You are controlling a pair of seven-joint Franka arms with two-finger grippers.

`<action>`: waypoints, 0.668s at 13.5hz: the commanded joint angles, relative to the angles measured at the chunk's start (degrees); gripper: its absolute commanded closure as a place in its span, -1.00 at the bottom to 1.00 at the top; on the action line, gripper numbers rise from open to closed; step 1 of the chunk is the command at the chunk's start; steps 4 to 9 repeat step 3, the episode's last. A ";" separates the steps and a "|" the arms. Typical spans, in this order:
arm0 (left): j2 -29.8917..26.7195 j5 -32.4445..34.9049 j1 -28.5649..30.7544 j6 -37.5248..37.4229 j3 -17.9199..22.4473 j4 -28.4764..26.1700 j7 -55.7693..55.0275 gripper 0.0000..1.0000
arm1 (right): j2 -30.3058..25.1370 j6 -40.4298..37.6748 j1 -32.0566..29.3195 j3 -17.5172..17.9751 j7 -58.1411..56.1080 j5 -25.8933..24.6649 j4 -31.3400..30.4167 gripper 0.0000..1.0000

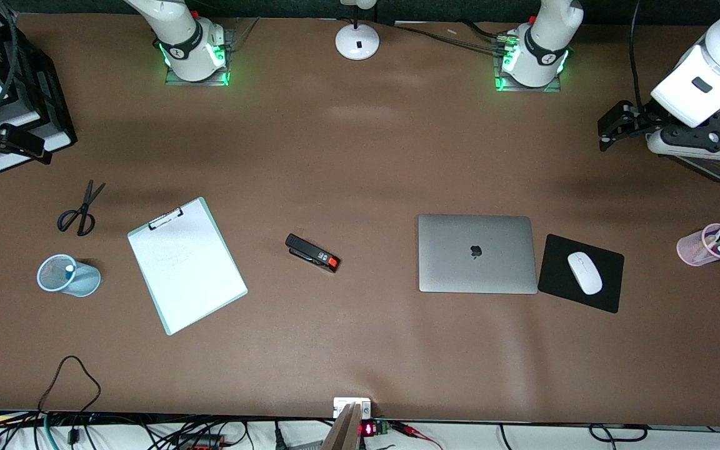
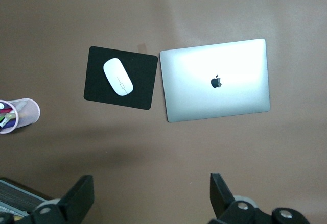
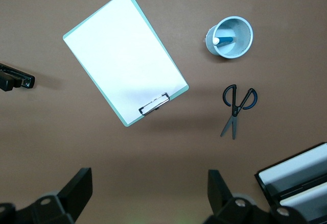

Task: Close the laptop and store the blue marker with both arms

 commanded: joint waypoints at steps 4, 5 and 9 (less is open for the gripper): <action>-0.27 -0.97 0.05 -0.31 0.19 -0.34 1.11 -1.00 | -1.46 -0.51 -0.21 0.42 0.55 -0.82 -0.99 -1.00; -0.27 -0.97 0.05 -0.31 0.19 -0.34 1.11 -1.00 | -1.46 -0.51 -0.21 0.42 0.55 -0.82 -0.99 -1.00; -0.27 -0.97 0.05 -0.31 0.19 -0.34 1.11 -1.00 | -1.46 -0.51 -0.21 0.42 0.55 -0.82 -0.99 -1.00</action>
